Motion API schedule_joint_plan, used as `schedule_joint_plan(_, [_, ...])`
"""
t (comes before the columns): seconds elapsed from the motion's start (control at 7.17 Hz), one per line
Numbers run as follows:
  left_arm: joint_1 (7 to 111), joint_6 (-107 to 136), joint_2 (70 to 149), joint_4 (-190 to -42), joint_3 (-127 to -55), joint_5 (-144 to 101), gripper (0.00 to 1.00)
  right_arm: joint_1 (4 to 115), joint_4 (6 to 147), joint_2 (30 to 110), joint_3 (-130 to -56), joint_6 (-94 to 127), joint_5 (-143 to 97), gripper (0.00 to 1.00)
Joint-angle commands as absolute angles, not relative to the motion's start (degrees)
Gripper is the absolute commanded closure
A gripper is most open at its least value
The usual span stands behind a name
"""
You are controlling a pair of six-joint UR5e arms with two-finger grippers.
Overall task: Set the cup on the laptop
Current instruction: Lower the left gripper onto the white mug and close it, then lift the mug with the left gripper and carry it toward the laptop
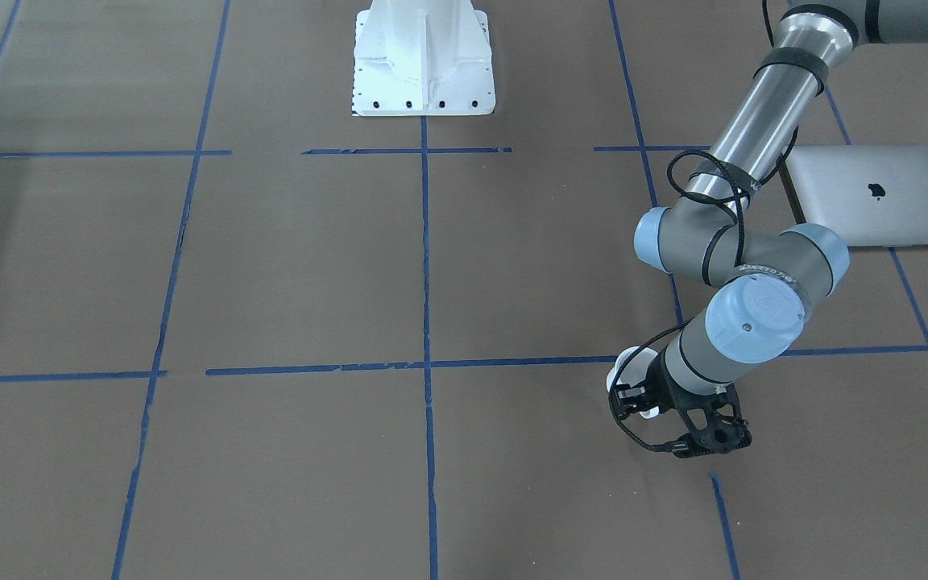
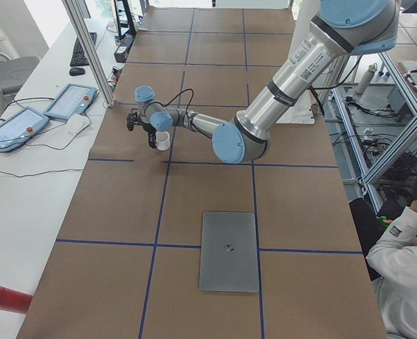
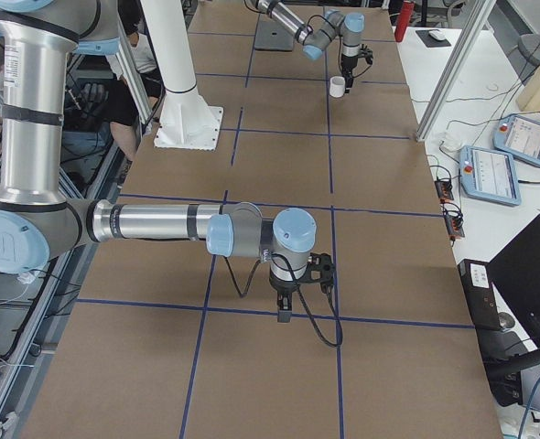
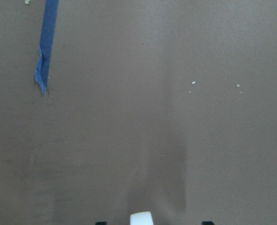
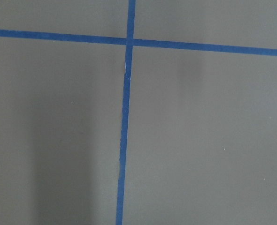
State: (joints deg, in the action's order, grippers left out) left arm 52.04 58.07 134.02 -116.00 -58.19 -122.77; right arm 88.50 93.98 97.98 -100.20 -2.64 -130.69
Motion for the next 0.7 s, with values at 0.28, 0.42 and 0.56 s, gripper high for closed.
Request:
schedule_joint_plan(0.28, [53.08, 58.1, 133.51, -114.79, -61.06, -122.87, 1.0, 88.51, 93.96, 98.0, -100.2, -2.64, -130.69, 0.0])
schedule_joint_plan(0.42, [53.78, 57.83, 128.89, -113.31, -67.44, -122.96, 1.0, 88.51, 93.96, 98.0, -100.2, -2.64, -130.69, 0.0])
schedule_joint_plan(0.56, [53.96, 57.83, 122.06, -112.33, -76.81, -123.22, 1.0, 88.51, 93.96, 97.91, -100.2, -2.64, -130.69, 0.0])
